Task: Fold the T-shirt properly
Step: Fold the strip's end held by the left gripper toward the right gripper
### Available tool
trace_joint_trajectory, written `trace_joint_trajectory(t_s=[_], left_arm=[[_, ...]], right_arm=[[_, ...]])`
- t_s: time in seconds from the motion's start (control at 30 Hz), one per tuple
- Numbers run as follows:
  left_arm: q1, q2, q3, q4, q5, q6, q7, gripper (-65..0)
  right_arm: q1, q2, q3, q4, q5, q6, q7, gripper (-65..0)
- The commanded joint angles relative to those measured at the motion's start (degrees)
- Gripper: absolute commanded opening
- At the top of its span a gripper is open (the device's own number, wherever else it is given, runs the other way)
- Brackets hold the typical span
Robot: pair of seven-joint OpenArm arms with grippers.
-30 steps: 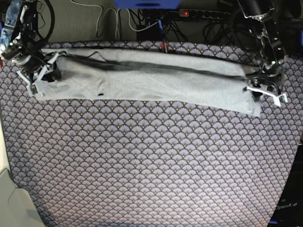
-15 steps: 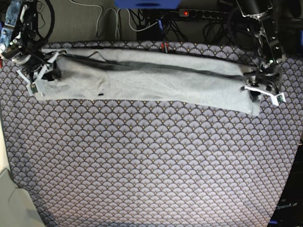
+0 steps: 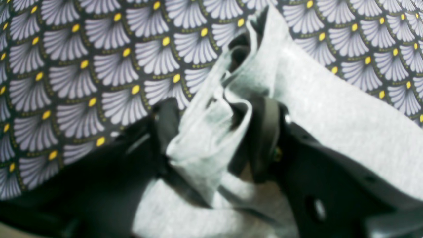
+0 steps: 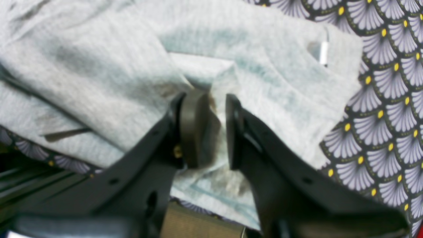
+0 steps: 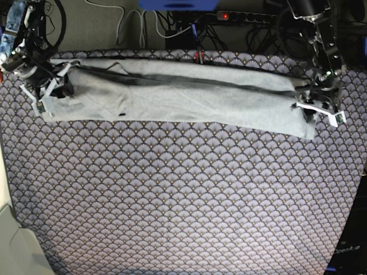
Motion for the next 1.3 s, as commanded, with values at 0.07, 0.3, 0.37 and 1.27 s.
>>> trace_joint_trajectory(t_s=[0.07,0.3,0.37,1.27], left_arm=[[0.5,-0.3,0.0,-0.7,0.1,-0.2,2.3,-54.5],[0.5,-1.0,-0.1,-2.6,0.0,-0.1,2.0,-64.9],[0.5,-0.9,-0.1,-1.8,0.0,-0.1,2.2,-64.5],[7.6,11.2,22.1,31.9,0.4,0.0,15.8,-64.5]], right_arm=[[0.2,0.8,0.5,1.0,0.6,0.0,1.0,-50.2],[0.2,0.8,0.5,1.0,0.6,0.0,1.0,-50.2],[0.2,0.8,0.5,1.0,0.6,0.0,1.0,-50.2],[0.2,0.7,0.3,0.7,0.5,0.0,1.0,-50.2]])
